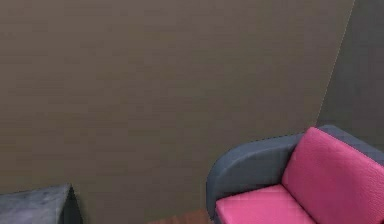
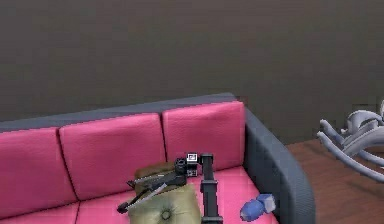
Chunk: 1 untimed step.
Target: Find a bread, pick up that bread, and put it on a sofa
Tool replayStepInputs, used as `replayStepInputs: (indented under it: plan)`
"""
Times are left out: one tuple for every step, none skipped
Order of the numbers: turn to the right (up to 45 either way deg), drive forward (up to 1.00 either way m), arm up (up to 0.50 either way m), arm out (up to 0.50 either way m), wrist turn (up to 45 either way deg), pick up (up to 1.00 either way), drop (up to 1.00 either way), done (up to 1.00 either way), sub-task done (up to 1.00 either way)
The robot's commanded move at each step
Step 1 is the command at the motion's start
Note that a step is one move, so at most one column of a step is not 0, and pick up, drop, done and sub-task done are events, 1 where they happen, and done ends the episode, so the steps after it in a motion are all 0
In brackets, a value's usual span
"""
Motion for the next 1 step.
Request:
replayStepInputs:
  plan:
    - [0.0, 0.00, 0.00, 0.00, 0.0, 0.00, 0.00, 1.00, 0.00]
